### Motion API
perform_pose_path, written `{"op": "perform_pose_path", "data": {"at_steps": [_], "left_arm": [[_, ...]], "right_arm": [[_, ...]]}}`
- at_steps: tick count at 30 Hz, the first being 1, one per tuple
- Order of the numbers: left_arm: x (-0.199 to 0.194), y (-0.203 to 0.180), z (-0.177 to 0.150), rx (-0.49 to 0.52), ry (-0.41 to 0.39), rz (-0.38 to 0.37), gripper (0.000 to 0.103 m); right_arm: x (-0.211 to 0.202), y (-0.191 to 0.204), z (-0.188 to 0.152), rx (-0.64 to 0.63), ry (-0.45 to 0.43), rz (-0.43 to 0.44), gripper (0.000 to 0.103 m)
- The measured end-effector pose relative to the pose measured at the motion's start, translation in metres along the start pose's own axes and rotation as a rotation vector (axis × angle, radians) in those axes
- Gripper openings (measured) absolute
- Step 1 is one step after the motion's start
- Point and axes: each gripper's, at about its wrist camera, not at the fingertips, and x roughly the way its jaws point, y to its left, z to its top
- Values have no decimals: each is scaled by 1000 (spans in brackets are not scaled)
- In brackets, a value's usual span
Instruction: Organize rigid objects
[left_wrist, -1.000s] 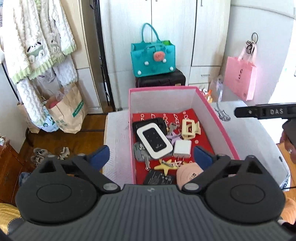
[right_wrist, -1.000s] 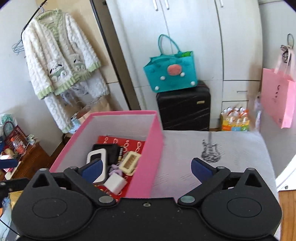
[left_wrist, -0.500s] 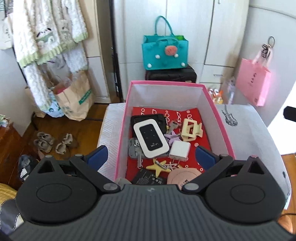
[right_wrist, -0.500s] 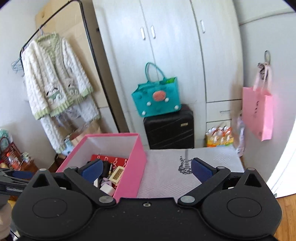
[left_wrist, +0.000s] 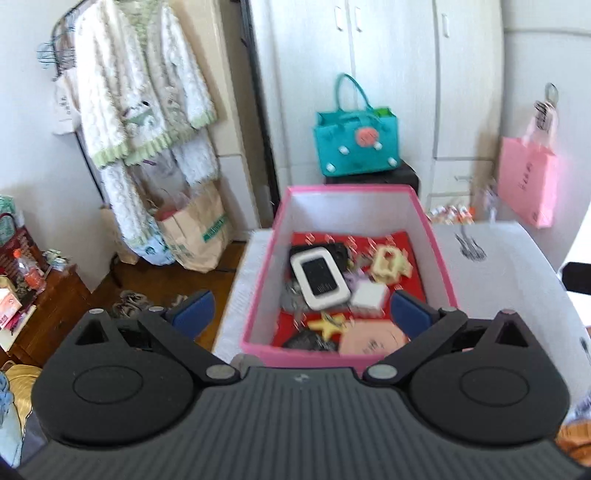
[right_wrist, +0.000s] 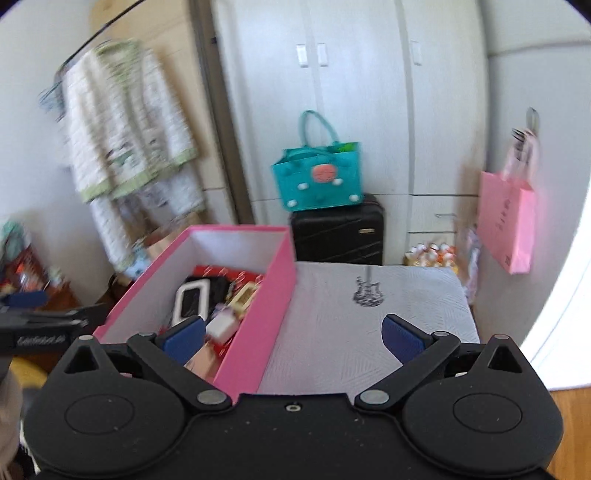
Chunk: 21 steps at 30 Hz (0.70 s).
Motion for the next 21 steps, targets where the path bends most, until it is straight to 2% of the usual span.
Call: {"op": "perform_pose_path", "data": {"at_steps": [5, 9, 12, 17, 21], "left_arm": [[-3, -11, -13, 40, 28, -17, 103], [0, -16, -20, 39, 60, -51, 103], [-2, -16, -24, 26, 54, -93, 103], [-8, -24, -31, 41, 26, -85, 103], [-6, -29, -34, 28, 42, -99, 103]], "right_arm": [[-10, 9, -14, -30, -14, -1, 103], [-8, 10, -21, -2, -6, -3, 103], [-7, 4, -23, 41, 8, -5, 103], [-8, -10, -26, 67, 32, 36, 103], [-8, -13, -32, 53, 50, 29, 103]]}}
